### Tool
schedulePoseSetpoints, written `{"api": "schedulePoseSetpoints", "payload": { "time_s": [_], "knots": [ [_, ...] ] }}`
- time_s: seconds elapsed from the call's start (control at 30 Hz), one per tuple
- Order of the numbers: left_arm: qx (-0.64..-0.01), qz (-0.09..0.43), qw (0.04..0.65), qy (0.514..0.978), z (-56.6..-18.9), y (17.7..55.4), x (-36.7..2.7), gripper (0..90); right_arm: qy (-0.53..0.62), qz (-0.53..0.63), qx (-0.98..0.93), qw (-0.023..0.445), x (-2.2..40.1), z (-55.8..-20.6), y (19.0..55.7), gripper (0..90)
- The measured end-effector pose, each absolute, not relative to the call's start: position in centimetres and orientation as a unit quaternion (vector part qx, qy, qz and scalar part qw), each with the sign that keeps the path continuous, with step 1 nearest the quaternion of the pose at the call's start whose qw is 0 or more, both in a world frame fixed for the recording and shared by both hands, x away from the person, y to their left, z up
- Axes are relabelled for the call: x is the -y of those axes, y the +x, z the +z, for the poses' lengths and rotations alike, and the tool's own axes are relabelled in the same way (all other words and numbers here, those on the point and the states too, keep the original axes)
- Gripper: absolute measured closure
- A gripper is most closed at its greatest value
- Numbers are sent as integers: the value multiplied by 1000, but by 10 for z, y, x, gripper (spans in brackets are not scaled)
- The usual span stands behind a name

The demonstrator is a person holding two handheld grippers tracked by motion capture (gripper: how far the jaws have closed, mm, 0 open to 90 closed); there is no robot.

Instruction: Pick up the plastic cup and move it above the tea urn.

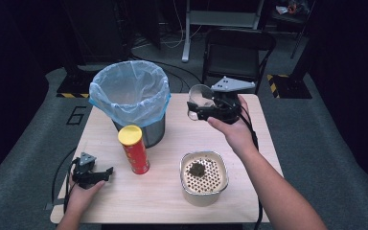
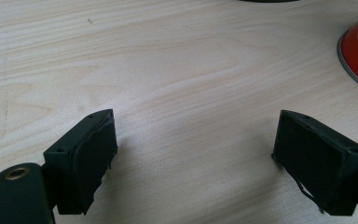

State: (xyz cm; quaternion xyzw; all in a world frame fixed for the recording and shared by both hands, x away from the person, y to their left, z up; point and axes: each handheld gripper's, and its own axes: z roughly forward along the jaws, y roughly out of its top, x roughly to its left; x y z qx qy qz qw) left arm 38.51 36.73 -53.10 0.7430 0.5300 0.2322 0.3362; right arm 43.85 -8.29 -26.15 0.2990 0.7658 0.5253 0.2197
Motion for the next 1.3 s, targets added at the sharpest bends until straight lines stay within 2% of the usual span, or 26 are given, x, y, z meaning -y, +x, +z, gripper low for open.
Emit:
{"api": "schedulePoseSetpoints", "payload": {
  "time_s": [0.53,1.03,1.3],
  "knots": [
    [-526,229,336,747,-531,385,-367,114,304,533,-765,194,39,-203,456,344],
    [-524,227,334,750,-530,386,-368,114,304,527,-771,189,-7,-200,484,336],
    [-524,227,334,750,-530,386,-368,115,294,515,-782,192,-45,-207,503,333]
  ]
}}
